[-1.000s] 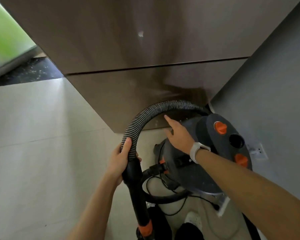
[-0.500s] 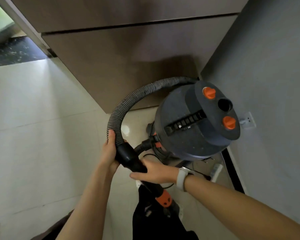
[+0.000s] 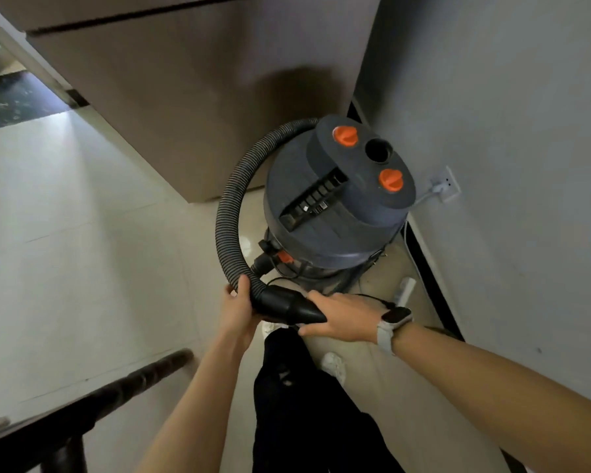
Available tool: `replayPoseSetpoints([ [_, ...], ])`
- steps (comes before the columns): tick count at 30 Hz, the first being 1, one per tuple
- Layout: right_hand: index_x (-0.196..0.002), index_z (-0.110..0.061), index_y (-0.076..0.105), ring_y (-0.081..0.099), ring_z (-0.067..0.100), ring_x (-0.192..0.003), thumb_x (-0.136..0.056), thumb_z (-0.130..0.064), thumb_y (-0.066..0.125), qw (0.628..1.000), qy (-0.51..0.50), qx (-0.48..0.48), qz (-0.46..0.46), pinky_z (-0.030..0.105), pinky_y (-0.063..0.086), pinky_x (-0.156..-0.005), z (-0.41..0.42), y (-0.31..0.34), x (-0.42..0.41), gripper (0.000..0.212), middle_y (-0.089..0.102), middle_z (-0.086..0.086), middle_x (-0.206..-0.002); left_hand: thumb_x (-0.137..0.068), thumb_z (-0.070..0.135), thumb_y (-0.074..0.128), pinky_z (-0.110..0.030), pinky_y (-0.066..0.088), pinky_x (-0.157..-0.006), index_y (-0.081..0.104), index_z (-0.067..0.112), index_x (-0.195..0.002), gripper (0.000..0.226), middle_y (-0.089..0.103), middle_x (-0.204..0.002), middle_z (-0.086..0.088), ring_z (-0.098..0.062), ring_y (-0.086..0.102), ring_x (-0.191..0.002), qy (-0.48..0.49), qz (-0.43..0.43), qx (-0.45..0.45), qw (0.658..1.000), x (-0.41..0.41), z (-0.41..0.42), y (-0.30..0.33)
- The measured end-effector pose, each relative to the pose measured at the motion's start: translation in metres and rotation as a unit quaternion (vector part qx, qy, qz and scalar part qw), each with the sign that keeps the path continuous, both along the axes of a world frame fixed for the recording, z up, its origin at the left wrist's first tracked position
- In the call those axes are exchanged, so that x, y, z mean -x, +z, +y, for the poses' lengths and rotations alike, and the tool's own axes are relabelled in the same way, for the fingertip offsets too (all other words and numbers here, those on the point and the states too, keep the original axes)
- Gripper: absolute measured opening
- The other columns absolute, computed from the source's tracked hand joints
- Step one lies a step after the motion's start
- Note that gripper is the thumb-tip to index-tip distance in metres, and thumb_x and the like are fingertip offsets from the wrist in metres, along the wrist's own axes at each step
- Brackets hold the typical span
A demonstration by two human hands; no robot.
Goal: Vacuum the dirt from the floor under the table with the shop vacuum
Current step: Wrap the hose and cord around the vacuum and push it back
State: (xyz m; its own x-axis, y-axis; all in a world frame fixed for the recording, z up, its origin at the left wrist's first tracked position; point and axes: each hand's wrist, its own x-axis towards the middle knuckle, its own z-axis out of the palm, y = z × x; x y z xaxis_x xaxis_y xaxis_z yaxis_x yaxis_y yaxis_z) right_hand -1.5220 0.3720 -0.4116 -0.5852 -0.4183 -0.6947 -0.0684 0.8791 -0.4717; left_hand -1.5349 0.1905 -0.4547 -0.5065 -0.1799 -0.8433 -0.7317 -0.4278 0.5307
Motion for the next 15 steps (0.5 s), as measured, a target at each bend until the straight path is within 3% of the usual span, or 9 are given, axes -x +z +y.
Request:
replayPoseSetpoints([
  [3,-0.117,-0.021,0.043,0.061,0.026,-0.089,-0.088,-0.061,0.047,0.999,-0.01,-0.047,0.012,0.033,0.043,-0.066,0.039,-0.011,-0.008,0.05,0.059,0.003,-0.094,-0.097,0.014,0.051,-0.039,0.051,-0.081,0.003,0.022,-0.15,0.072,0.045,-0.138,-0.014,-0.03,0.058,-0.109,-0.099,-0.004,0.042,0.994,-0.006,0.021,-0.009],
  [5,-0.112,-0.021,0.045,0.061,0.025,-0.084,-0.089,-0.059,0.047,0.998,-0.032,-0.055,0.007,0.037,0.049,-0.071,0.064,-0.018,-0.009,0.045,0.06,0.002,-0.091,-0.092,0.013,0.059,-0.041,0.047,-0.094,-0.004,0.023,-0.151,0.087,0.033,-0.149,-0.012,-0.028,0.048,-0.124,-0.208,0.042,0.129,0.969,0.0,0.03,-0.016],
  [8,-0.117,-0.025,0.048,0.061,0.023,-0.088,-0.089,-0.057,0.048,0.997,-0.056,-0.06,0.014,0.039,0.051,-0.08,0.097,-0.02,-0.001,0.042,0.063,0.002,-0.098,-0.083,0.029,0.07,-0.045,0.021,-0.117,0.002,0.021,-0.152,0.098,0.007,-0.158,-0.012,-0.029,0.015,-0.144,-0.405,0.113,0.309,0.853,0.022,0.041,-0.022],
  [11,-0.12,-0.031,0.048,0.06,0.016,-0.081,-0.09,-0.057,0.047,0.994,-0.068,-0.076,0.029,0.031,0.05,-0.074,0.12,-0.017,0.011,0.04,0.064,-0.002,-0.098,-0.078,0.056,0.065,-0.047,0.009,-0.117,-0.002,0.028,-0.152,0.103,-0.016,-0.158,-0.008,-0.03,-0.012,-0.145,-0.546,0.105,0.396,0.73,0.04,0.045,-0.018],
  [15,-0.123,-0.029,0.047,0.052,0.012,-0.071,-0.092,-0.052,0.049,0.995,-0.049,-0.083,0.025,0.02,0.036,-0.059,0.128,-0.023,0.026,0.038,0.06,-0.002,-0.097,-0.07,0.07,0.061,-0.048,0.003,-0.117,-0.004,0.015,-0.151,0.118,-0.022,-0.157,-0.007,-0.028,-0.021,-0.144,-0.62,0.112,0.479,0.611,0.063,0.048,-0.026],
])
